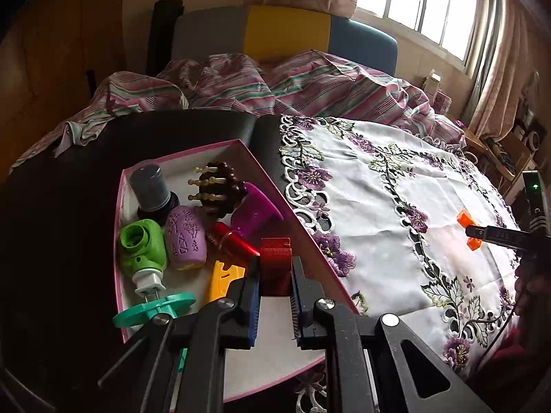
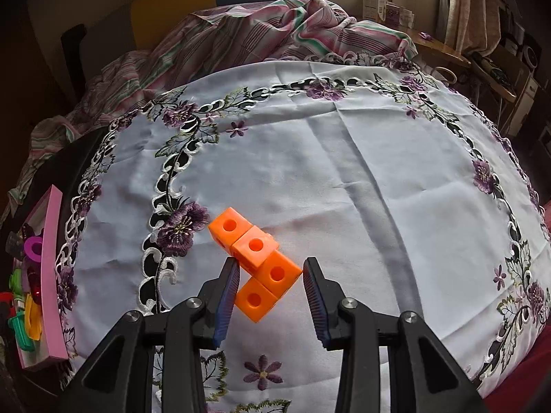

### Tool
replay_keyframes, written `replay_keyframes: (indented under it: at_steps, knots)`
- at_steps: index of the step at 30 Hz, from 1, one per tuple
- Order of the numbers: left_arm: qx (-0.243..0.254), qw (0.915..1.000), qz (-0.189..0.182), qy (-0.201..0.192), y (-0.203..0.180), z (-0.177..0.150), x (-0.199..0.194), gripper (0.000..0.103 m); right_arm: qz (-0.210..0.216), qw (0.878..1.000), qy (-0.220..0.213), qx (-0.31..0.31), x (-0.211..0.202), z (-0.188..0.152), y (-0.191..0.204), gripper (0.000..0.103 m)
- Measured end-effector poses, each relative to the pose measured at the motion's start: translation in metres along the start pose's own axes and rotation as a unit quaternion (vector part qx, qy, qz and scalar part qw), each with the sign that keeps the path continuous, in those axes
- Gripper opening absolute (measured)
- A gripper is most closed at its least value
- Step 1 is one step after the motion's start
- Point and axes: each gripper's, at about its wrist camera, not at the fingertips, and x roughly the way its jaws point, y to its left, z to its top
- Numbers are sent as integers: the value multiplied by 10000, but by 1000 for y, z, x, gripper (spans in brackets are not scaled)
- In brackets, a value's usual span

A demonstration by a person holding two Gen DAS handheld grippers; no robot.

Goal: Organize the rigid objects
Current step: 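Carry the red block into the tray and open the left gripper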

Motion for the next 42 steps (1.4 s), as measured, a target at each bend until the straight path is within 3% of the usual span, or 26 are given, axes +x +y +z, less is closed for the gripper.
replay_keyframes:
  at_steps: [19,24,28,37,40,42]
  knots:
    - [-332,9988,-242,271,29,-26,0,15,189,9990,-10,-408,-1,-4,17,38]
    - [-438,9956,-767,328,34,-33,0,15,202,9989,-41,-419,-3,-4,18,38]
    - [-255,9946,-914,414,22,-32,7,15,224,9988,-81,-424,-5,-4,18,38]
    - [64,9975,-406,577,9,-29,35,16,206,9987,-104,-452,-6,-4,20,38]
    - [-21,9982,-315,511,14,-31,31,28,200,9988,-101,-440,-6,-4,19,38]
    - [19,9986,-261,449,16,-31,29,29,184,9989,-94,-432,-6,-4,18,38]
